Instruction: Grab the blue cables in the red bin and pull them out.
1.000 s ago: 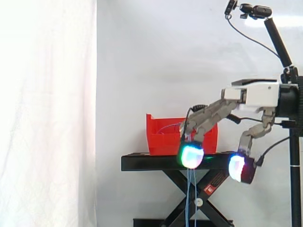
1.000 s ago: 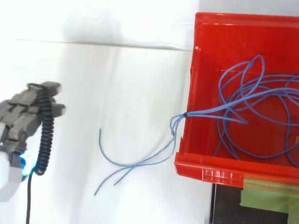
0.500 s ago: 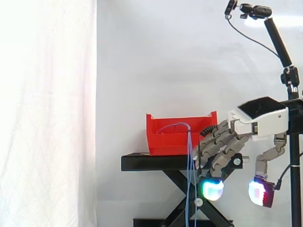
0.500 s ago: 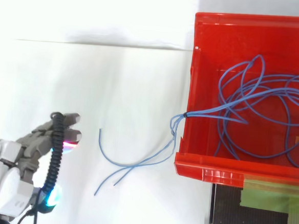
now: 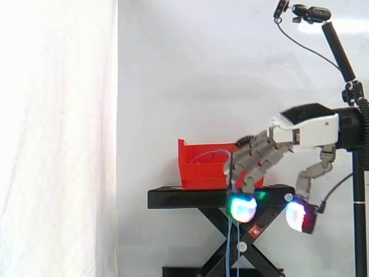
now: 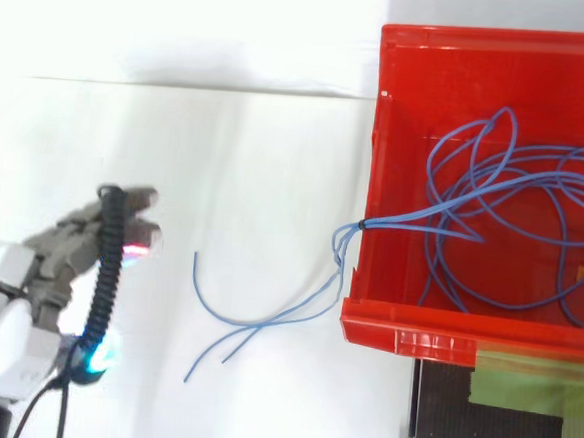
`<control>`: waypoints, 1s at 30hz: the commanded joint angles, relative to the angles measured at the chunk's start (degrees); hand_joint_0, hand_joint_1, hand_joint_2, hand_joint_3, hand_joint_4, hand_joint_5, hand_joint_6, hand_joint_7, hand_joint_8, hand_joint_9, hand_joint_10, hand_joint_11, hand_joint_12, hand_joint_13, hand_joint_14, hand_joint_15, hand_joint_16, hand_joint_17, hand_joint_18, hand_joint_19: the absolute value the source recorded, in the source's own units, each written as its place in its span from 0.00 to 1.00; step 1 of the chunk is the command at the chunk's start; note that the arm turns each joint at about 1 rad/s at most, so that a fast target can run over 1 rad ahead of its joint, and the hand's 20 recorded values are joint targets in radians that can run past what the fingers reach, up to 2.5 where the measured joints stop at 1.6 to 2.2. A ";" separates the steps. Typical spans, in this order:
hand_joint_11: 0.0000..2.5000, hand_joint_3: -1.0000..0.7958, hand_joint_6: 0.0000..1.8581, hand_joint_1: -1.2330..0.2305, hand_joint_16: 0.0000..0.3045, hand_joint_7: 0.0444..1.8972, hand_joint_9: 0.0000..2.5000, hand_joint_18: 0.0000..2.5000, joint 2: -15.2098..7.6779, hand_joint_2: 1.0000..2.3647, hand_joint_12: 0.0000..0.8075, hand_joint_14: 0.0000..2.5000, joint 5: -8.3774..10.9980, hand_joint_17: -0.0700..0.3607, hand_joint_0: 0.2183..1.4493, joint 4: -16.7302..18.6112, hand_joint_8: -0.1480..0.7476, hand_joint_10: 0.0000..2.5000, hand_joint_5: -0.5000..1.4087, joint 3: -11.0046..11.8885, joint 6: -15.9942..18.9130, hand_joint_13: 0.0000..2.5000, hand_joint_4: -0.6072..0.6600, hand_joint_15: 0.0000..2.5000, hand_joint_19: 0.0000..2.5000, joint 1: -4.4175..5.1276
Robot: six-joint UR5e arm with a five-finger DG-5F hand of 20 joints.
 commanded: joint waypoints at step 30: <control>0.15 0.00 0.01 0.12 0.17 0.31 0.24 0.21 -3.16 0.00 0.45 0.01 -1.97 0.44 0.40 8.96 0.43 0.01 0.67 4.14 -22.39 0.20 0.55 0.13 0.24 -2.25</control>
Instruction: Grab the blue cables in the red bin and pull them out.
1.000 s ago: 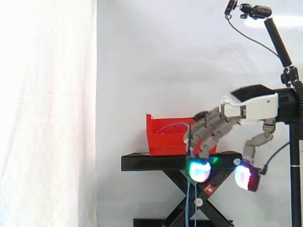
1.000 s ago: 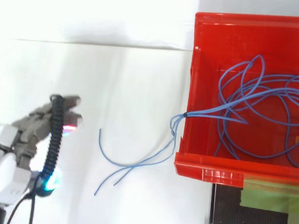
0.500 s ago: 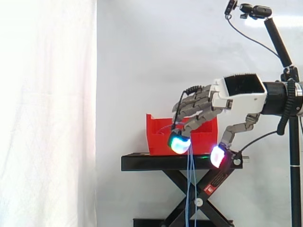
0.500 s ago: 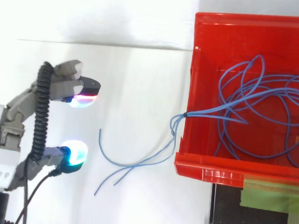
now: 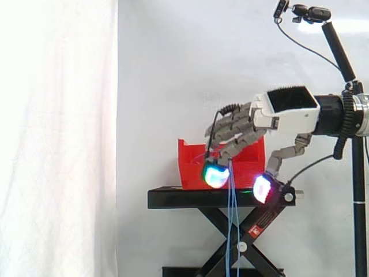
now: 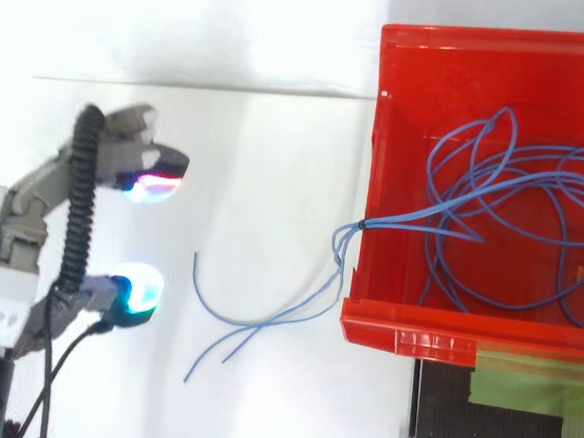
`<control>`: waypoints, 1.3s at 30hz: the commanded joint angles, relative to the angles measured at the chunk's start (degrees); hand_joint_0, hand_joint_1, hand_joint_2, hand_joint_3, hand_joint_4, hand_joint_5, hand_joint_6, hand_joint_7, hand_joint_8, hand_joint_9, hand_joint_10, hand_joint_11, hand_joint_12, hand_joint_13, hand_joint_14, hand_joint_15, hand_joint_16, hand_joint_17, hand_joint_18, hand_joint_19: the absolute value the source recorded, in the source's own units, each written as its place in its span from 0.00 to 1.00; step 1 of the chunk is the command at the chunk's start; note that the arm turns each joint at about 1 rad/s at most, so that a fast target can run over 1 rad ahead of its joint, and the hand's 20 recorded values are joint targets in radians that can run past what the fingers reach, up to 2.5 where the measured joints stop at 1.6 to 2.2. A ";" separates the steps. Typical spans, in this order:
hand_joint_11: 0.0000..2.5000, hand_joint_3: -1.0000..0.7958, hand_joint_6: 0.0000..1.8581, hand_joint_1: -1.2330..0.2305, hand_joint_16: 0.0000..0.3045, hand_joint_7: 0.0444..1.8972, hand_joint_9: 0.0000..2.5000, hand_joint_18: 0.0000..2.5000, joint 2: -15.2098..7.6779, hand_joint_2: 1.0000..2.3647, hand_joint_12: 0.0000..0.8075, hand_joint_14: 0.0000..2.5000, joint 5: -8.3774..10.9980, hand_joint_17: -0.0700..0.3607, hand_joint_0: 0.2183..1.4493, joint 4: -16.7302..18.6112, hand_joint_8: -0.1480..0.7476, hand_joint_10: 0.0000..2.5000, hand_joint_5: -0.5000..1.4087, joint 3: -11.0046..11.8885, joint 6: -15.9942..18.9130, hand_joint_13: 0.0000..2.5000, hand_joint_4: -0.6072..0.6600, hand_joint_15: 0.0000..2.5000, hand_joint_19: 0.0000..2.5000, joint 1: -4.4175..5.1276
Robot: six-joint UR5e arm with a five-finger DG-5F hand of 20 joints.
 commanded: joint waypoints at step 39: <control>0.20 0.00 0.00 0.12 0.19 0.41 0.23 0.22 -5.60 0.00 0.48 0.01 -9.69 0.47 0.35 2.39 0.45 0.01 0.62 3.12 -5.50 0.20 0.57 0.13 0.24 -8.03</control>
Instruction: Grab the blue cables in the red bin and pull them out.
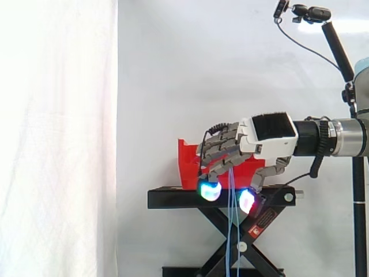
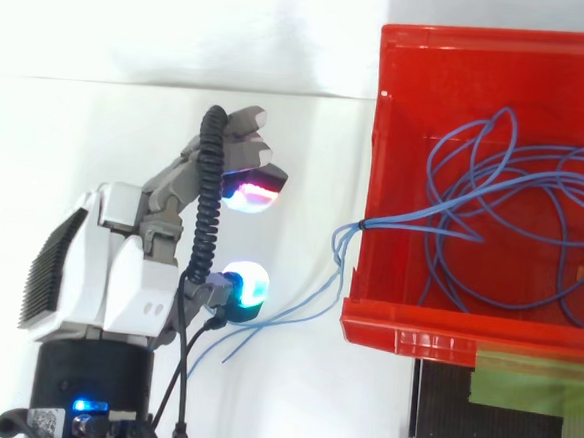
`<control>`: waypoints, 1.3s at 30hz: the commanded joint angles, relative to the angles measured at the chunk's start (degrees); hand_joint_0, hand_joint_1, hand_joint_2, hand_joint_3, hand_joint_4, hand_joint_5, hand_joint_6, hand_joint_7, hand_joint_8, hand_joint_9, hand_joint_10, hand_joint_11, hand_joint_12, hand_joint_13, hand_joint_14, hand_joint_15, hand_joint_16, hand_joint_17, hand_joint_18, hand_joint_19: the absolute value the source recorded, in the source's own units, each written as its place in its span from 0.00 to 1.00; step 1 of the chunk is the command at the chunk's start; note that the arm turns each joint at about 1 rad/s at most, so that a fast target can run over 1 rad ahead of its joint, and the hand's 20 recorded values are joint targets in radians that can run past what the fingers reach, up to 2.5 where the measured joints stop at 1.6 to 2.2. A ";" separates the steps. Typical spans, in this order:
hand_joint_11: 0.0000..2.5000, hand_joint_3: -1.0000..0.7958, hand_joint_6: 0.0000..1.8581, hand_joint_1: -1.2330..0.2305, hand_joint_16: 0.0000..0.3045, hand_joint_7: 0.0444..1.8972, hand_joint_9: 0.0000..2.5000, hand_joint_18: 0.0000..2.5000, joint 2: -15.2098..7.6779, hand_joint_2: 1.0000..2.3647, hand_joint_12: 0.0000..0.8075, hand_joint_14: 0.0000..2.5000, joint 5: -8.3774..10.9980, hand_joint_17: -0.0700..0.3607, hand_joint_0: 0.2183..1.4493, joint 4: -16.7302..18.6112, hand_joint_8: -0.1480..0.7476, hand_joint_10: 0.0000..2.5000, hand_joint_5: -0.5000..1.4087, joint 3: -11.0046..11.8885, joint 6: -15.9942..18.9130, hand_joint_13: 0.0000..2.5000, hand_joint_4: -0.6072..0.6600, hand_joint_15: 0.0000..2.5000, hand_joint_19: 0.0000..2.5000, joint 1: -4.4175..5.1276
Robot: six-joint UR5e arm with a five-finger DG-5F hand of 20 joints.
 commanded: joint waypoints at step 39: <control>0.19 0.00 0.01 0.14 0.18 0.34 0.24 0.22 -0.56 0.00 0.47 0.01 -2.16 0.45 0.39 -6.40 0.44 0.01 0.64 4.50 -9.70 0.20 0.61 0.13 0.24 -1.32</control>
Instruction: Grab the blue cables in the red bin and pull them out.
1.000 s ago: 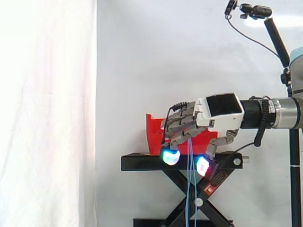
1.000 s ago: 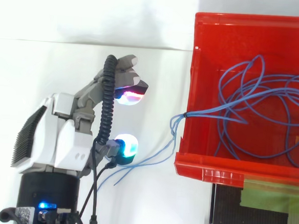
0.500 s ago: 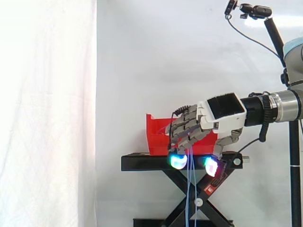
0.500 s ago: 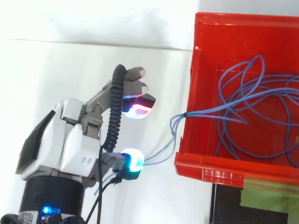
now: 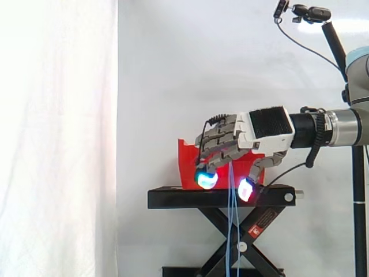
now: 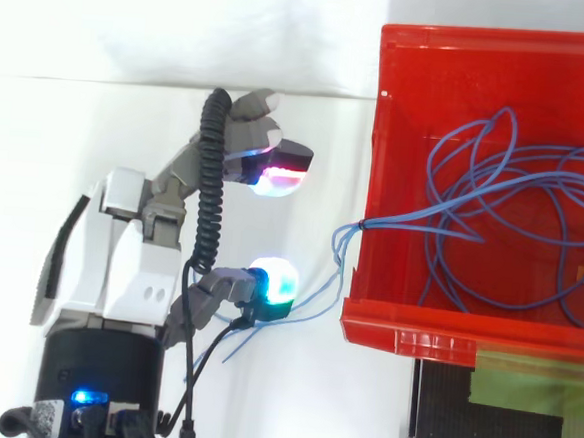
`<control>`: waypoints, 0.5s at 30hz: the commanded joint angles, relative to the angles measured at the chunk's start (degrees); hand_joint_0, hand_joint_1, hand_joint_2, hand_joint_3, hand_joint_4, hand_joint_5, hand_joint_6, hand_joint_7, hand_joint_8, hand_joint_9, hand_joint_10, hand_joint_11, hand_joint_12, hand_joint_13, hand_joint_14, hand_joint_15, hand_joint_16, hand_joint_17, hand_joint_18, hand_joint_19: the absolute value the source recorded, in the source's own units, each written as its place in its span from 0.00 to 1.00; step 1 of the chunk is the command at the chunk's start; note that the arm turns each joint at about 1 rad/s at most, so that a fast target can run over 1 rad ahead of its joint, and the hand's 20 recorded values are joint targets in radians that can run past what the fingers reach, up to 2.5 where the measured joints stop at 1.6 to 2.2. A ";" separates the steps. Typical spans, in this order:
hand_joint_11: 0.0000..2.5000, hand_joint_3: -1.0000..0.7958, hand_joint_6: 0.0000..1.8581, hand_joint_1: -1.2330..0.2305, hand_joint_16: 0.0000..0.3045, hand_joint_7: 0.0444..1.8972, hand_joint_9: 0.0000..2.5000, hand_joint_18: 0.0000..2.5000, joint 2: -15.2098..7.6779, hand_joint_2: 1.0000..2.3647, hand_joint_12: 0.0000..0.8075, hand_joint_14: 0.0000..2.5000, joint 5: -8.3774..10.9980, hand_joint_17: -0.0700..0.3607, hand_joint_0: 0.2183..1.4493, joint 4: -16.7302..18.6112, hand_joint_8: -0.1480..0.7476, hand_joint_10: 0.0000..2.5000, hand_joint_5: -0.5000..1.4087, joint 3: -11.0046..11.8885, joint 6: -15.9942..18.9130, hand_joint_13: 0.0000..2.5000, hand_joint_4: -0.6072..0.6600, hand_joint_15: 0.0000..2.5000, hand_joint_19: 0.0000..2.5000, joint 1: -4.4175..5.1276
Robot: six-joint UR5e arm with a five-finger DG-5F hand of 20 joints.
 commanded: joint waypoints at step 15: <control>0.19 0.00 0.01 0.14 0.18 0.34 0.24 0.22 -2.36 0.00 0.47 0.01 -0.28 0.45 0.39 1.37 0.45 0.01 0.65 0.02 3.17 0.20 0.61 0.13 0.24 -0.70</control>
